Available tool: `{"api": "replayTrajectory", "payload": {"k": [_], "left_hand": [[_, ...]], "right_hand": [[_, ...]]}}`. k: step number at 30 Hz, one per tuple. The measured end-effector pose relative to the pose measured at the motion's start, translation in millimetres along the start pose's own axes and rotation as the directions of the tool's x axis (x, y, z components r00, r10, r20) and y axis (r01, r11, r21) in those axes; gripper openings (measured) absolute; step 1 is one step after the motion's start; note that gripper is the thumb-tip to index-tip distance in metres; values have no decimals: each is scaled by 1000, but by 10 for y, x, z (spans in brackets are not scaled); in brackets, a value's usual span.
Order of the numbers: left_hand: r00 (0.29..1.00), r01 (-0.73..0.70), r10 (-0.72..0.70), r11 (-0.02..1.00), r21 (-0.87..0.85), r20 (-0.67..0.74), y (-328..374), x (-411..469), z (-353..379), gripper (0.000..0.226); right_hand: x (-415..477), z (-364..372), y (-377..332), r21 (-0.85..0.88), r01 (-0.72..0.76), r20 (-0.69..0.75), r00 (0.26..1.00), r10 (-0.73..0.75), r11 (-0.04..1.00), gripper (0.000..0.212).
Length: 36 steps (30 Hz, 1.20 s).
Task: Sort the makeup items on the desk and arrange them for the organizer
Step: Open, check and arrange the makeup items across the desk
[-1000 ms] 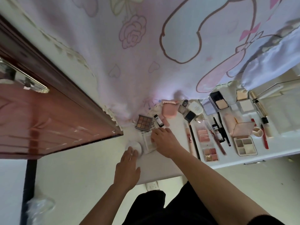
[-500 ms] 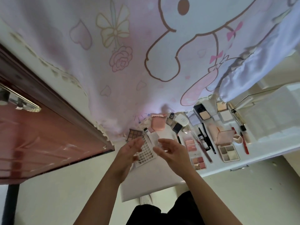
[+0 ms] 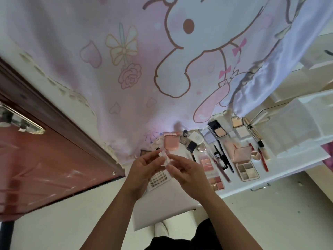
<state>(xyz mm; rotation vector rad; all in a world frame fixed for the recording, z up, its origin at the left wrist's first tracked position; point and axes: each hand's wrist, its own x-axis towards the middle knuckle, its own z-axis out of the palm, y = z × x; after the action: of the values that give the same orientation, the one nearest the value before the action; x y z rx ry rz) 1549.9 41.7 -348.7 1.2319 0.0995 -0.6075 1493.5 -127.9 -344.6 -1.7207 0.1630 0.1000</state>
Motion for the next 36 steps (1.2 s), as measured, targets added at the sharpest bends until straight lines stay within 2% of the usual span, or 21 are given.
{"api": "replayTrajectory", "payload": {"k": [5,8,10,12,14,16,20,25,28,32,36], "left_hand": [[1000,30,-29,998,-62,10,-12,-69,39,64],[999,37,-36,996,-85,13,-15,-96,52,67],[999,44,-43,992,-115,10,-17,-97,47,69],[997,60,-65,987,-151,-30,-12,-87,43,52],[989,89,-105,984,-156,-100,6,-68,53,30],[983,104,-127,981,-164,-135,20,-55,45,27],[985,107,-131,974,-198,-110,17,-50,-16,31],[988,105,-117,987,-119,-100,-3,-51,-37,30],[986,134,-134,991,-8,-98,-72,-51,12,32],[986,165,-156,965,205,-59,-302,-53,106,23],[982,187,-189,945,268,-18,-535,-66,219,22]], "right_hand": [[-48,-56,-37,-32,35,7,999,-35,999,39],[-39,-151,-36,-64,32,-4,999,-32,997,51],[-33,-183,-58,-30,-12,6,1000,13,999,37],[-24,-206,-105,54,-77,-19,997,79,996,27],[-15,-255,-130,102,-115,-70,990,122,988,27],[-2,-318,-146,101,-117,-126,984,129,988,26],[36,-404,-141,68,-108,-155,981,118,992,23],[111,-481,-73,-72,-81,-201,977,65,994,26],[141,-551,-72,-149,-102,-174,982,75,984,26],[182,-661,-19,-159,-176,-102,982,161,972,27],[174,-720,187,-98,-312,-119,947,300,945,31]]}}
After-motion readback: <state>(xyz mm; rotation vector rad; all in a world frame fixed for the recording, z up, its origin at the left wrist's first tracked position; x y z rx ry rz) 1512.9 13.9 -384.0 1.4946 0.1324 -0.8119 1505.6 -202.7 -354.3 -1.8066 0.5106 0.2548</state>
